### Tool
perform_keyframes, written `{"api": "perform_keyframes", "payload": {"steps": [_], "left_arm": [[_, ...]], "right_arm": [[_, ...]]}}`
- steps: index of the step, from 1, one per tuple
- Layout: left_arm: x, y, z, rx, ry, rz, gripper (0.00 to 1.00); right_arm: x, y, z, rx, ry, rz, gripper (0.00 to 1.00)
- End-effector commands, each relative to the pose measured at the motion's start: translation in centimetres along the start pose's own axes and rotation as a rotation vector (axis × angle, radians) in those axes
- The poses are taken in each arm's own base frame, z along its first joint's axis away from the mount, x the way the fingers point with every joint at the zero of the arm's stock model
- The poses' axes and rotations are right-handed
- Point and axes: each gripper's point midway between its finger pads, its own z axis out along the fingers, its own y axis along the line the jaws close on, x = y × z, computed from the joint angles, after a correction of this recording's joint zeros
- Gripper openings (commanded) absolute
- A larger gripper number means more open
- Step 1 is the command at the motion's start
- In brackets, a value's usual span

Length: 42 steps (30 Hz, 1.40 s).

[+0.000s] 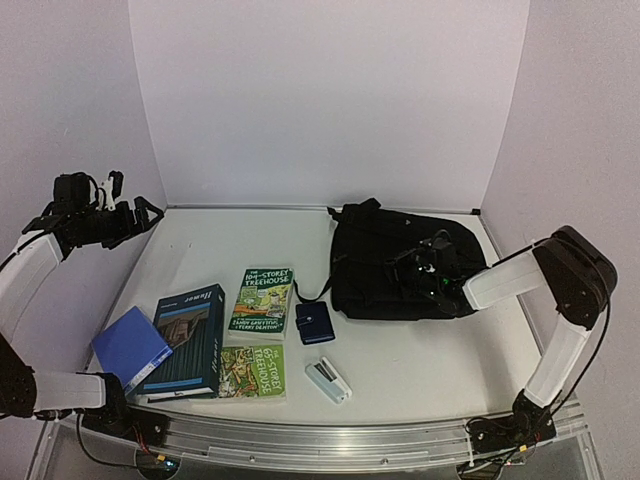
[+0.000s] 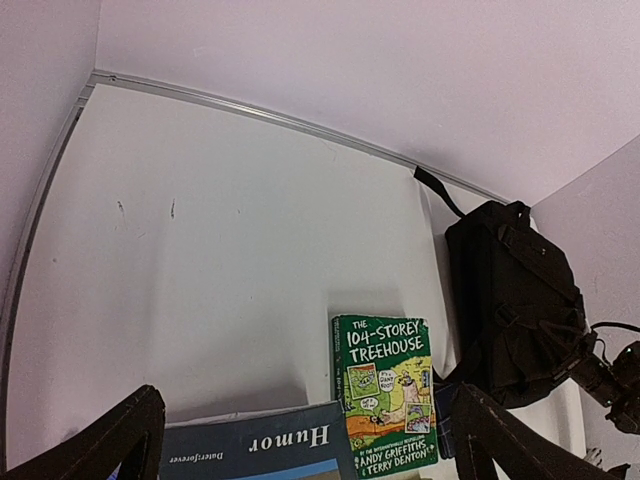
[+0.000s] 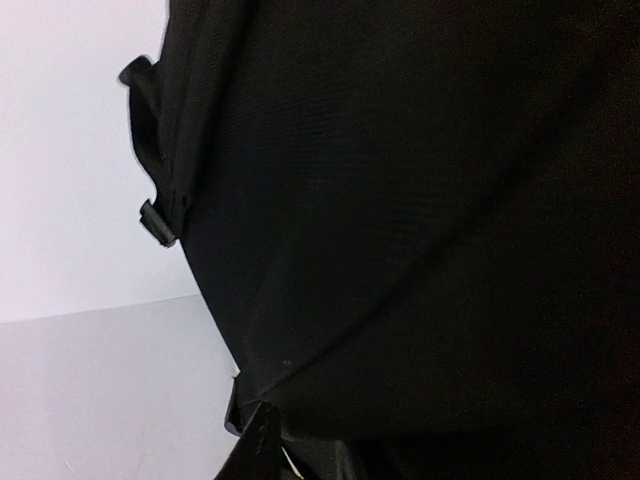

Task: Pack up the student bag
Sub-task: Adjust the student bag at the center of the board.

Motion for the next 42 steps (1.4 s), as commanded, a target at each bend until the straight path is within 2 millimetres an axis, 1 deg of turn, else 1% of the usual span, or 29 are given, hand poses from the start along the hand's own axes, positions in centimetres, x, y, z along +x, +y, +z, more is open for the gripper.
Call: {"api": "perform_keyframes", "payload": {"steps": [1,3,6,9,10,16,17,19,20,21,22,23,24,26,28,30,32,33,34,35,38,40,42], "left_arm": [[-0.7,-0.6,-0.2,0.024,-0.029,0.031,1.0],[-0.7,-0.6,-0.2,0.024,-0.028,0.032,1.0],[-0.7,-0.6,-0.2,0.028,-0.027,0.032,1.0],[-0.6,-0.6,-0.1,0.03,-0.026,0.03,1.0],[-0.6,-0.7,-0.1,0.031,-0.025,0.03,1.0],[-0.3,-1.0,0.1,0.044,-0.013,0.031,1.0],[-0.3,-1.1,0.2,0.046,-0.014,0.033,1.0],[-0.3,-1.1,0.2,0.048,-0.013,0.033,1.0],[-0.2,-1.1,0.2,0.049,-0.011,0.033,1.0],[-0.2,-1.2,0.2,0.051,-0.011,0.034,1.0],[-0.2,-1.2,0.3,0.049,-0.01,0.035,1.0],[-0.2,-1.2,0.3,0.048,-0.01,0.035,1.0],[-0.2,-1.2,0.2,0.049,-0.011,0.036,1.0],[-0.2,-1.1,0.3,0.045,-0.01,0.035,1.0],[-0.2,-1.1,0.3,0.043,-0.007,0.036,1.0],[-0.2,-1.0,0.3,0.039,-0.009,0.04,1.0],[-0.2,-0.9,0.4,0.035,-0.009,0.039,1.0],[-0.2,-0.9,0.4,0.035,-0.009,0.04,1.0],[-0.2,-0.9,0.4,0.034,-0.008,0.039,1.0],[-0.2,-0.9,0.4,0.034,-0.006,0.038,1.0],[-0.1,-0.9,0.5,0.037,-0.002,0.037,1.0],[0.0,-0.8,0.5,0.034,0.0,0.036,1.0],[0.0,-0.8,0.5,0.033,0.0,0.037,1.0]], "right_arm": [[-1.9,-0.1,0.2,-0.001,-0.115,-0.023,0.08],[-2.3,-0.8,-0.2,0.019,-0.136,-0.028,0.01],[-2.9,-1.9,-1.2,0.042,-0.149,-0.03,0.0],[-3.6,-3.4,-3.0,0.099,-0.172,-0.055,0.0],[-4.0,-4.3,-3.7,0.129,-0.186,-0.064,0.0],[-7.2,-7.7,-9.2,0.252,-0.268,-0.103,0.0],[-7.6,-8.1,-10.1,0.278,-0.284,-0.116,0.0],[-8.3,-8.1,-11.4,0.317,-0.307,-0.157,0.02],[-8.5,-7.8,-12.0,0.331,-0.316,-0.178,0.05],[-8.8,-7.0,-12.4,0.329,-0.324,-0.199,0.14],[-9.0,-5.9,-13.0,0.321,-0.33,-0.217,0.25],[-9.2,-4.9,-13.5,0.314,-0.335,-0.242,0.41],[-9.3,-3.6,-14.0,0.296,-0.339,-0.263,0.52],[-9.7,-0.3,-15.1,0.249,-0.349,-0.3,0.63],[-10.1,2.8,-16.0,0.217,-0.359,-0.354,0.7],[-10.4,5.3,-16.2,0.198,-0.364,-0.413,0.78],[-10.5,7.5,-15.4,0.191,-0.35,-0.472,0.82],[-10.5,8.2,-14.8,0.193,-0.335,-0.506,0.83],[-10.4,9.4,-14.1,0.184,-0.325,-0.526,0.83],[-10.4,9.9,-13.1,0.191,-0.312,-0.545,0.83],[-10.7,10.7,-10.1,0.229,-0.293,-0.629,0.85],[-11.2,10.0,-8.0,0.285,-0.287,-0.681,0.87],[-12.0,8.8,-6.6,0.343,-0.285,-0.706,0.89]]}}
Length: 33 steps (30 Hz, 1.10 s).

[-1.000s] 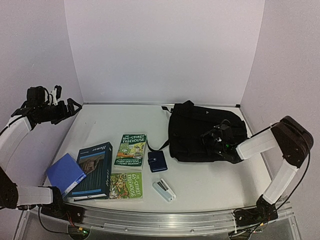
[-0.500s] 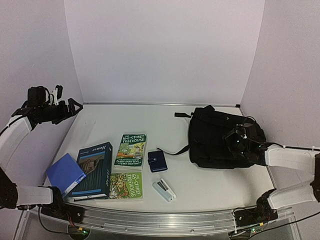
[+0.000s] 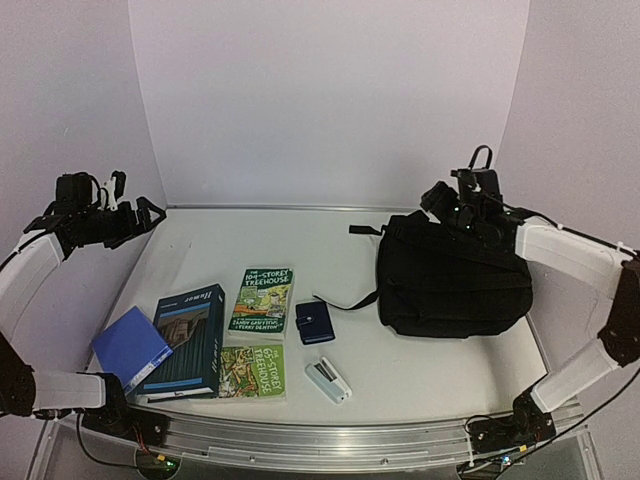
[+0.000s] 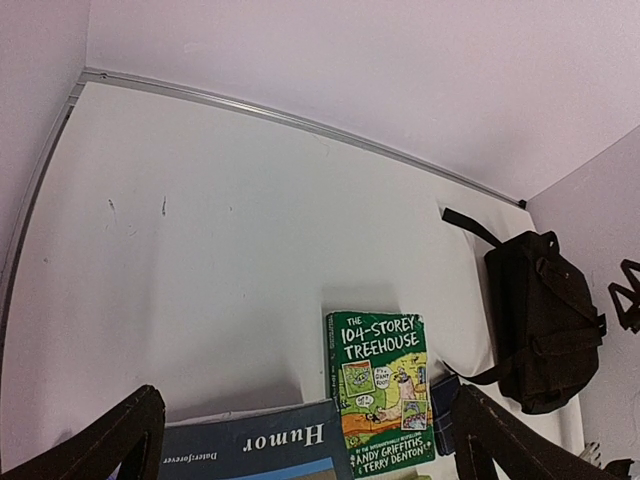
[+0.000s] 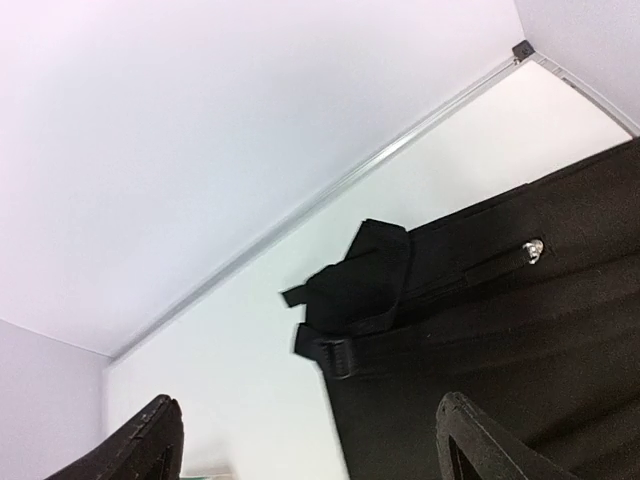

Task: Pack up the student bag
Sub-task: Adjust the student bag at the center of the board.

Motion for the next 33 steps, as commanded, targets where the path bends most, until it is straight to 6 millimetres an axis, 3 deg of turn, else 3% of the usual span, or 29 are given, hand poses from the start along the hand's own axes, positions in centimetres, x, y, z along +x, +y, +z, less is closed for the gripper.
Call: {"api": "perform_keyframes", "payload": {"steps": [1,5,10,15,22,26,29,31,33], "left_arm": [[-0.3,-0.3,0.2,0.015,-0.012,0.032,1.0],[-0.2,-0.2,0.4,0.014,-0.006,0.03,1.0],[-0.1,-0.1,0.5,0.012,0.001,0.027,1.0],[-0.1,0.0,0.6,0.005,0.001,0.03,1.0],[-0.1,0.2,0.7,-0.003,0.005,0.032,1.0],[-0.1,0.2,0.7,-0.003,0.005,0.032,1.0],[-0.1,0.3,0.8,-0.004,0.008,0.028,1.0],[0.0,0.2,0.8,-0.002,0.008,0.028,1.0],[-0.1,0.2,0.8,-0.001,0.007,0.028,1.0]], "right_arm": [[1.5,-2.7,3.6,0.128,0.062,-0.155,0.89],[2.2,-3.3,6.3,0.119,0.109,-0.173,0.9],[0.6,-4.6,9.0,0.166,0.087,-0.211,0.88],[0.4,-5.1,11.7,0.146,0.127,-0.247,0.74],[1.8,-4.3,15.1,0.092,0.192,-0.273,0.64],[2.7,-2.1,15.8,-0.021,0.236,-0.269,0.46],[2.7,0.3,15.3,-0.136,0.257,-0.252,0.14],[2.5,2.3,14.1,-0.222,0.283,-0.233,0.0],[1.7,4.7,12.2,-0.323,0.291,-0.222,0.0]]}}
